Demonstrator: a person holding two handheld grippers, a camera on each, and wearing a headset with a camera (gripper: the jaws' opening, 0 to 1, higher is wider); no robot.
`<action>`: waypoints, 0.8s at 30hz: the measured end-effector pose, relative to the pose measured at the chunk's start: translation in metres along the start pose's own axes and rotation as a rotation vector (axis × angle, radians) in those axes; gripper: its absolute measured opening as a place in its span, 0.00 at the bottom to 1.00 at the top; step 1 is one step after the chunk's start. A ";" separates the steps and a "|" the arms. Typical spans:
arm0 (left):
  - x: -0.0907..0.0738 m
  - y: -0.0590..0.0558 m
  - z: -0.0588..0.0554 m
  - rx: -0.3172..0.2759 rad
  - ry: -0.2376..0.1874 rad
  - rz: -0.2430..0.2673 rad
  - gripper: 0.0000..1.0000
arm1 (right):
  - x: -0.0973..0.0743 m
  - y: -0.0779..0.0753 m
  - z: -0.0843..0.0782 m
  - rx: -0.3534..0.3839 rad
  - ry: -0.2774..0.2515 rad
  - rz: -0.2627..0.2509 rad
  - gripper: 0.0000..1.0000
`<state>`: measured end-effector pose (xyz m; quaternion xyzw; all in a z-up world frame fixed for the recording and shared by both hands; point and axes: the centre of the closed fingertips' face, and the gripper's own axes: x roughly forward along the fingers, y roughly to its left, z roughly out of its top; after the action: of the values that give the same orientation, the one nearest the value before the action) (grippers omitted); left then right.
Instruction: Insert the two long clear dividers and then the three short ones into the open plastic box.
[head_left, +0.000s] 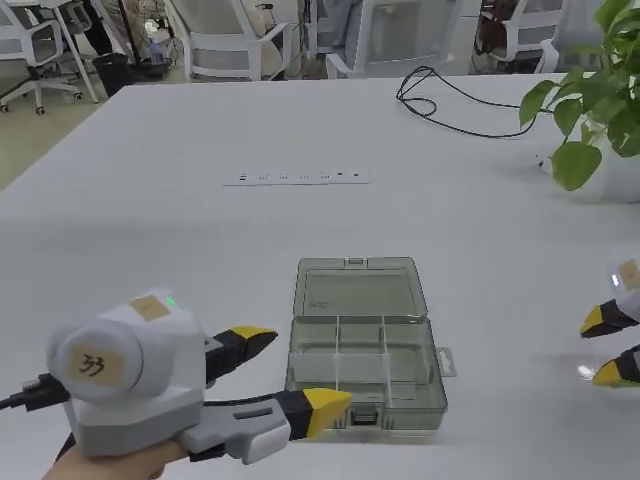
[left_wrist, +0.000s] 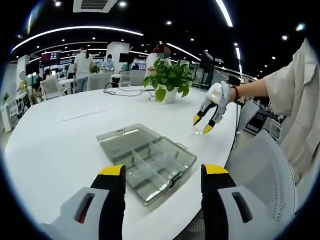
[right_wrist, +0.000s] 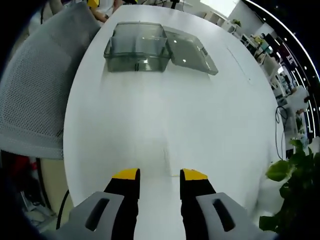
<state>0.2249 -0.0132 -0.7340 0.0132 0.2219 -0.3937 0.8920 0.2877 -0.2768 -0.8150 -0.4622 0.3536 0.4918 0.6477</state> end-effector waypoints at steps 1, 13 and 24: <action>0.001 -0.001 0.000 -0.006 -0.001 -0.003 0.60 | -0.001 -0.001 0.006 -0.002 -0.013 -0.010 0.32; 0.009 -0.014 -0.003 -0.098 -0.022 -0.030 0.53 | -0.010 -0.004 0.088 -0.097 -0.183 -0.070 0.32; 0.014 -0.014 0.002 -0.215 -0.064 -0.040 0.45 | -0.012 0.007 0.146 -0.176 -0.305 -0.063 0.32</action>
<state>0.2240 -0.0329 -0.7362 -0.0996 0.2347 -0.3856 0.8867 0.2787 -0.1418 -0.7591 -0.4478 0.1921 0.5648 0.6660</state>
